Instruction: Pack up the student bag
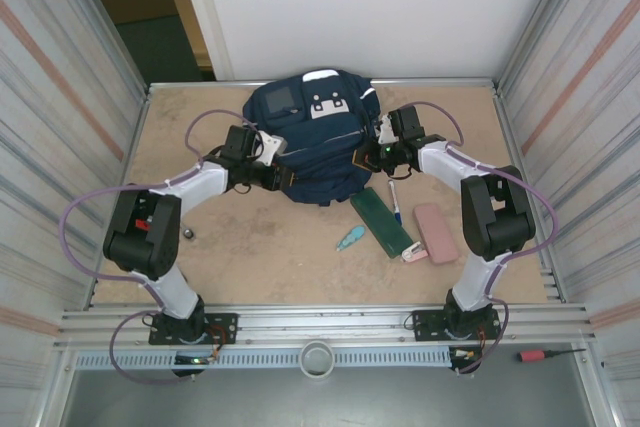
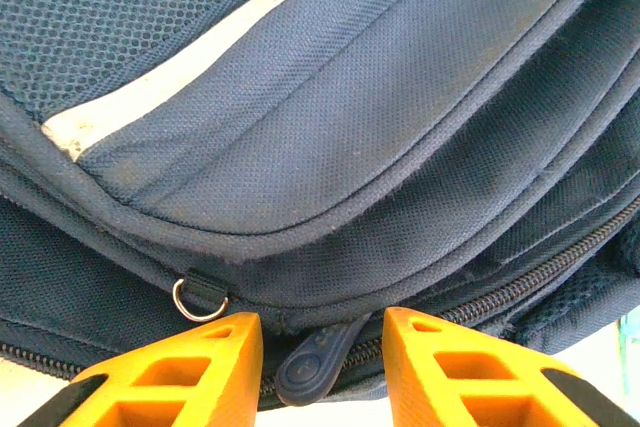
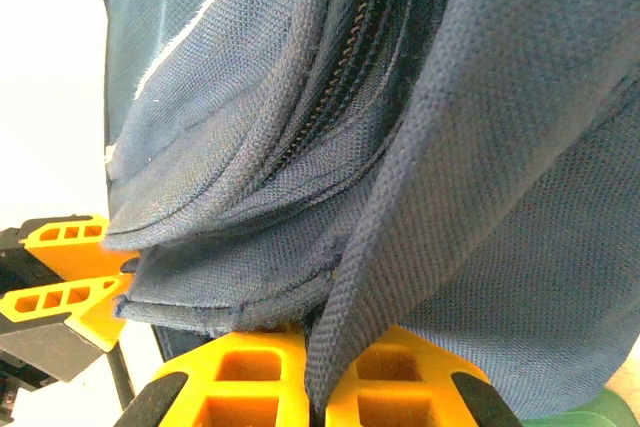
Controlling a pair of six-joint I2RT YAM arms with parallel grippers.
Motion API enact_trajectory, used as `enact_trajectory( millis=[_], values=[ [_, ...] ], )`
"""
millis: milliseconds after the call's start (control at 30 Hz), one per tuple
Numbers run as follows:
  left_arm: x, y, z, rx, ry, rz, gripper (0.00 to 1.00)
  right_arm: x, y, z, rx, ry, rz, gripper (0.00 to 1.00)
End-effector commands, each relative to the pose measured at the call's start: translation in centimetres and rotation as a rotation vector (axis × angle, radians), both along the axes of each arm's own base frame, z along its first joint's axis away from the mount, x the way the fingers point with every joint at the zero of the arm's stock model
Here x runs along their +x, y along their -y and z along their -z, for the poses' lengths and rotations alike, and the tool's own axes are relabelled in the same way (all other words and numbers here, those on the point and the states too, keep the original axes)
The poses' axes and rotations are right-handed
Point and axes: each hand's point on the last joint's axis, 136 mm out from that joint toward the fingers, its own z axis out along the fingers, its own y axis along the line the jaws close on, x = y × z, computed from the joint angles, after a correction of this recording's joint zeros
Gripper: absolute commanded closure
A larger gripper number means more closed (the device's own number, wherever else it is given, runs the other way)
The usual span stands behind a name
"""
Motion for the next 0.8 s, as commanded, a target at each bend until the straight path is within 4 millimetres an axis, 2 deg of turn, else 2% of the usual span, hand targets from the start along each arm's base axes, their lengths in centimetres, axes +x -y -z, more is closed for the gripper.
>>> enact_trajectory(
  millis=[0, 233, 533, 633, 767],
  values=[
    [-0.8, 0.7, 0.6, 0.03, -0.033, 0.051, 0.63, 1.3, -0.6, -2.4, 0.037, 0.072, -0.035, 1.0],
    [-0.4, 0.8, 0.8, 0.051, -0.033, 0.046, 0.7, 1.4, -0.5, -2.3, 0.036, 0.064, -0.034, 1.0],
    [-0.5, 0.3, -0.2, 0.05, -0.009, 0.027, 0.9, 1.5, 0.5, -2.1, 0.034, 0.056, -0.034, 1.0],
    [0.0, -0.4, -0.8, 0.042, 0.002, -0.009, 1.0, 1.4, 0.9, -2.1, 0.021, 0.053, -0.054, 1.0],
    [1.0, -2.0, -1.6, 0.048, 0.044, -0.092, 1.0, 1.4, 1.5, -2.1, 0.0, 0.054, -0.07, 1.0]
  ],
)
